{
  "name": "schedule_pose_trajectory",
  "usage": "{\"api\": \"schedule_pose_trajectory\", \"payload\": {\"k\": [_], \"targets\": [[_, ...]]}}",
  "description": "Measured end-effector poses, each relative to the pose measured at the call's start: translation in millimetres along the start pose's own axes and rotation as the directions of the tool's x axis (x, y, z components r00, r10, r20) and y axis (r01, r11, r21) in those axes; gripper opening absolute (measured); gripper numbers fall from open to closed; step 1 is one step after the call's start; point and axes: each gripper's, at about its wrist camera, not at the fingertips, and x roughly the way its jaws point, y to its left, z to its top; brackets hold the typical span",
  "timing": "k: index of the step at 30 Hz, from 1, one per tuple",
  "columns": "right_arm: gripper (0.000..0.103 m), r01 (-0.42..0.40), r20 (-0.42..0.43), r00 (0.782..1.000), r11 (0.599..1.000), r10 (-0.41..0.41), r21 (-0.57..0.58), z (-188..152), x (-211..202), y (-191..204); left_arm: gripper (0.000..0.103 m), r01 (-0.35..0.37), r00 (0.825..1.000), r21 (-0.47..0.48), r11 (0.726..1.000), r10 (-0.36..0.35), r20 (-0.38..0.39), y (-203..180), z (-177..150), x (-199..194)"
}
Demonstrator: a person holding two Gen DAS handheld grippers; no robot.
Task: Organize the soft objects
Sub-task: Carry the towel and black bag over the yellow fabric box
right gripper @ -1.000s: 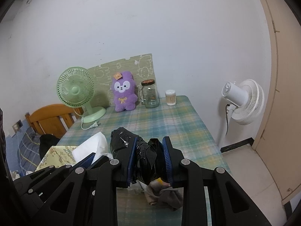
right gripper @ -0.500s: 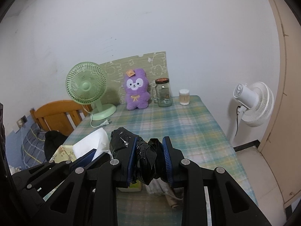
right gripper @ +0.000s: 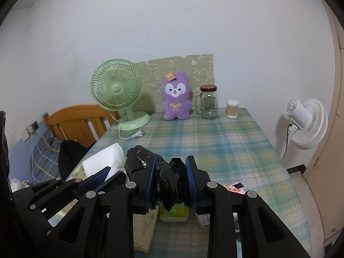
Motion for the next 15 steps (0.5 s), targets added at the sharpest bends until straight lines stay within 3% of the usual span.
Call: {"api": "schedule_pose_trajectory", "payload": {"k": [15], "targets": [[0.031, -0.069, -0.052, 0.996, 0.997, 0.067, -0.033, -3, 35, 45, 0.014, -0.041, 0.998, -0.053, 0.998, 0.039, -0.049, 50, -10, 16]]}}
